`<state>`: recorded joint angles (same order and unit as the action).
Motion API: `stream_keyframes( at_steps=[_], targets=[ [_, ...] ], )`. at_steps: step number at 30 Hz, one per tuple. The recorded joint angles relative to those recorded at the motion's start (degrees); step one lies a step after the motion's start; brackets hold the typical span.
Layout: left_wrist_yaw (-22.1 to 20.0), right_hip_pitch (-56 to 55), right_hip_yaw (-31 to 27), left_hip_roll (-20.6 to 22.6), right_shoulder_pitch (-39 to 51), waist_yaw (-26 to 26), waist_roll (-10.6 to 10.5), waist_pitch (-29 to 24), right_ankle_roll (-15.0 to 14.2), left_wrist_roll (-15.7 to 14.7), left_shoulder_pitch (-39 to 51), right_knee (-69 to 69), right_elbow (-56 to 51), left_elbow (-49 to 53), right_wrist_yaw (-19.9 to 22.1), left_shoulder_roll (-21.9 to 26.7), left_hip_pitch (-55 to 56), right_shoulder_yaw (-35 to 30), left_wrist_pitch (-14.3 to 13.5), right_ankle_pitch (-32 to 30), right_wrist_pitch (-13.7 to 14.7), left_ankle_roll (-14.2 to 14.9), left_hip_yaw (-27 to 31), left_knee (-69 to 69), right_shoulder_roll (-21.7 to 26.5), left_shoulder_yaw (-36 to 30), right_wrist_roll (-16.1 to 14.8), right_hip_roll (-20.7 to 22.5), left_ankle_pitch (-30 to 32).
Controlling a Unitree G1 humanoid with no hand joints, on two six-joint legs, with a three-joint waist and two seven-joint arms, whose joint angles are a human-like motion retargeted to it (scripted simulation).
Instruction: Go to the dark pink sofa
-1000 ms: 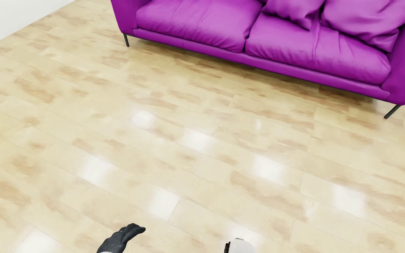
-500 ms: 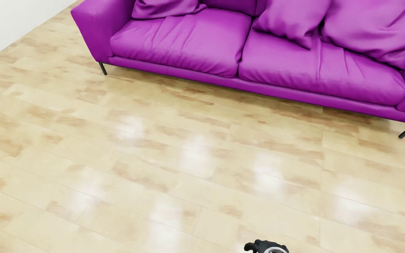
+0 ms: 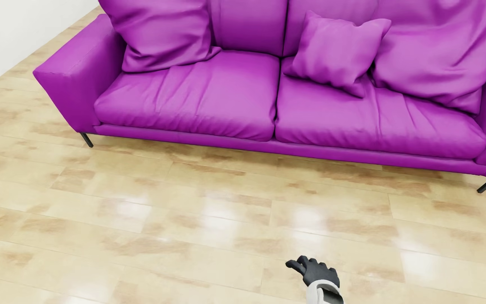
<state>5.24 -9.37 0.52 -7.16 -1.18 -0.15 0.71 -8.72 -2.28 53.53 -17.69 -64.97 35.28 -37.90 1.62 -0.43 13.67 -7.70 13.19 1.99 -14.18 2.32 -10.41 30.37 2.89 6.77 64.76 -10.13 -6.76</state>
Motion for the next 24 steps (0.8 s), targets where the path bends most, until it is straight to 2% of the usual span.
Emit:
stream_keyframes(
  at_steps=[2, 4, 5, 6, 8, 9, 10, 11, 13, 15, 17, 19, 20, 22, 24],
  targets=[
    [-0.69, -3.26, 3.80, 1.51, -4.61, -0.90, 0.77, 0.05, -0.39, -2.36, 2.47, 0.61, 5.86, 4.13, 2.42, 2.25, -2.70, 5.29, -1.16, 3.68, -3.89, -0.31, 0.36, -1.08, -1.17, 0.24, -2.38, -2.07, -1.30],
    [-1.06, -3.30, 9.19, 2.87, -9.31, -1.35, 1.26, 0.34, -1.21, -4.87, 5.48, 11.80, 10.70, 7.61, -1.03, 4.74, -5.21, 8.44, -2.64, 6.73, -5.70, -0.40, 1.07, -2.38, -0.38, 0.55, -4.18, -4.52, -2.70],
    [-1.04, -1.61, 12.42, 3.34, -11.44, -1.38, 1.50, 0.57, -1.70, -5.80, 6.45, 21.39, 13.06, 9.62, -4.62, 5.60, -6.49, 7.95, -3.47, 7.29, -5.78, -0.31, 1.36, -3.20, 0.61, 1.18, -3.21, -5.07, -3.37],
    [-1.10, 0.93, 15.49, 3.58, -13.14, -1.35, 1.70, 0.86, -2.17, -6.52, 7.15, 31.43, 15.17, 11.61, -9.05, 6.33, -7.85, 6.08, -3.99, 6.52, -4.72, -0.23, 1.65, -4.36, 1.62, 1.85, -0.74, -4.69, -3.76],
    [-3.06, 5.45, 18.65, 3.67, -15.01, -1.30, 1.82, 1.34, -2.36, -8.59, 7.72, 39.34, 17.57, 14.46, -17.22, 6.75, -10.56, 1.41, -4.40, 5.84, -0.82, -0.15, 1.96, -6.74, 3.35, 3.31, 6.58, -4.04, -4.06],
    [-5.05, 7.21, 18.73, 3.43, -15.32, -1.33, 1.75, 1.55, -2.85, -9.40, 7.49, 41.68, 17.66, 14.81, -19.47, 6.45, -12.16, 0.75, -4.26, 5.33, 1.02, -0.10, 1.68, -8.33, 3.66, 4.14, 9.19, -3.30, -3.89],
    [-7.20, 8.59, 18.73, 2.99, -15.45, -1.36, 1.58, 1.81, -3.16, -10.12, 7.03, 43.58, 16.99, 14.31, -20.43, 5.58, -13.69, 1.80, -3.88, 4.82, 1.78, 0.06, 1.20, -10.04, 3.45, 5.01, 10.41, -2.48, -3.57],
    [-8.99, 9.79, 18.60, 2.48, -15.45, -1.44, 1.40, 2.14, -3.28, -10.40, 6.34, 45.40, 15.56, 13.04, -19.82, 4.53, -15.15, 4.08, -3.35, 4.34, 1.66, 0.26, 0.60, -11.80, 2.79, 5.58, 10.49, -1.60, -3.22],
    [-8.94, 11.74, 18.09, 1.44, -14.78, -1.72, 1.02, 2.81, -3.33, -10.26, 4.94, 48.74, 11.54, 8.79, -15.06, 2.81, -17.45, 9.85, -2.26, 3.58, 0.99, 0.60, -0.61, -14.63, 0.59, 5.51, 8.26, 0.20, -3.03],
    [-4.59, 12.85, 17.31, 0.57, -13.33, -2.02, 0.61, 3.14, -3.37, -7.32, 4.04, 50.85, 7.49, 2.31, -9.00, 2.49, -18.63, 14.37, -0.85, 3.07, 0.64, 0.87, -1.71, -15.60, -1.59, 3.50, 5.06, 1.52, -3.40],
    [1.52, 12.67, 16.04, -0.16, -11.02, -2.17, 0.23, 3.05, -3.44, -1.98, 3.63, 50.75, 4.12, -4.28, -5.48, 2.94, -18.98, 15.74, 0.95, 3.13, 1.37, 0.98, -2.99, -15.01, -2.91, 0.06, 3.24, 2.20, -4.17],
    [5.55, 11.41, 14.41, -0.72, -9.06, -2.12, -0.04, 2.74, -3.46, 2.47, 2.74, 49.53, 0.59, -7.78, -5.23, 2.74, -18.99, 14.33, 1.33, 3.47, 3.64, 0.96, -4.54, -14.52, -2.77, -1.48, 2.52, 2.60, -4.69],
    [5.82, 10.71, 13.66, -0.93, -8.51, -2.02, -0.12, 2.54, -3.45, 3.17, 2.13, 49.10, -1.37, -8.14, -5.61, 2.27, -18.95, 13.26, 1.07, 3.52, 4.93, 0.97, -5.28, -14.61, -2.38, -0.90, 2.23, 2.81, -4.85],
    [3.96, 9.31, 12.60, -1.12, -8.31, -1.76, -0.20, 2.12, -3.47, 2.68, 1.00, 48.55, -4.74, -7.41, -6.03, 1.20, -18.61, 11.79, 0.14, 3.52, 6.82, 0.91, -6.36, -15.11, -1.65, 1.17, 1.22, 3.09, -4.96],
    [1.95, 7.85, 12.17, -1.05, -8.90, -1.53, -0.16, 1.68, -3.52, 1.53, 0.96, 47.98, -6.27, -6.29, -6.15, 0.62, -17.63, 11.21, -0.55, 3.52, 6.77, 0.75, -6.71, -15.21, -1.19, 2.68, 0.64, 3.02, -4.98]
  ],
)
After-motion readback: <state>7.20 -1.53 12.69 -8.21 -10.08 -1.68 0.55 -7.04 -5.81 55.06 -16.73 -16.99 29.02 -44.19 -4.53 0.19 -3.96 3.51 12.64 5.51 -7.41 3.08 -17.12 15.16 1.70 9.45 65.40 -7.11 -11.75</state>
